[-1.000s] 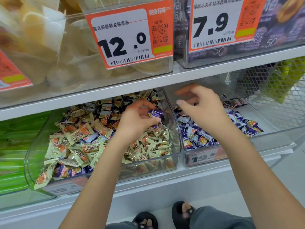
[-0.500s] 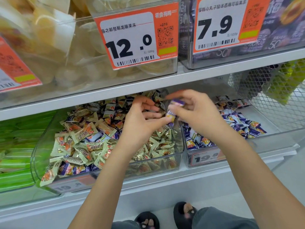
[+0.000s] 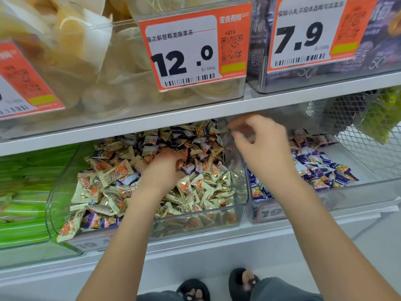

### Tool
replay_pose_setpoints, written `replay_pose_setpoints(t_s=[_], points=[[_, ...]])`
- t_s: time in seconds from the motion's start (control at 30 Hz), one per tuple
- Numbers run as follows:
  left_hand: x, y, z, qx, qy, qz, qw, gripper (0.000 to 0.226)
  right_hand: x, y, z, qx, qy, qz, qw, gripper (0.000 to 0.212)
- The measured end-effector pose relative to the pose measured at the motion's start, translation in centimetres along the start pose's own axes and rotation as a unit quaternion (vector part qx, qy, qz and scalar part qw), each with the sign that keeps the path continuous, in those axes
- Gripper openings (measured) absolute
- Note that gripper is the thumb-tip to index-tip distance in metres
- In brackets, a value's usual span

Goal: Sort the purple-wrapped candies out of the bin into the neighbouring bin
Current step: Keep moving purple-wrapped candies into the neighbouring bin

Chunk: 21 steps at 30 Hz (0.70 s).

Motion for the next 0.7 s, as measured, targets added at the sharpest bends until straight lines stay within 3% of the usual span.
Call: replay_pose_setpoints(t_s=[0.07, 0.13, 0.2, 0.3, 0.5, 0.63, 0.7], points=[[-0.5, 0.4, 0.3, -0.015, 0.009, -0.005, 1.000, 0.040, 0.6, 3.4, -2.0, -0.041, -0.023, -0.090, 0.995, 0.022], [-0.8, 0.8, 0.4, -0.044, 0.017, -0.009, 0.999, 0.037, 1.0, 6.6, -2.5, -0.004, -0.032, -0.162, 0.986, 0.028], [-0.8, 0.9, 0.4, -0.051, 0.024, -0.005, 0.998, 0.032, 0.6, 7.9, -2.4, 0.065, -0.029, -0.166, 0.984, 0.035], [-0.6, 0.0, 0.1, -0.006, 0.030, 0.031, 0.999, 0.023, -0.4, 8.2, -2.1, 0.126, -0.012, -0.120, 0.985, 0.029], [1.0, -1.3, -0.5, 0.050, 0.049, 0.058, 0.996, 0.009, 0.8, 14.5, 2.6, 0.142, 0.087, -0.275, 0.947, 0.040], [1.5, -1.9, -2.0, 0.070, 0.036, 0.060, 0.995, 0.025, 0.3, 16.2, 3.9, 0.091, 0.099, -0.263, 0.955, 0.051], [1.5, -2.2, -2.8, 0.052, 0.029, 0.064, 0.996, 0.041, 0.3, 16.8, 4.3, 0.066, 0.114, -0.267, 0.955, 0.067]])
Point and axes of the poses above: each hand's wrist, its own x-axis away from the middle knuckle, its own y-axis out of the palm, z = x × y, the point moved 10 cm from there along -x, towards the middle knuckle, and after that the axes turned 1 degree about z, right-handed, at the moved point
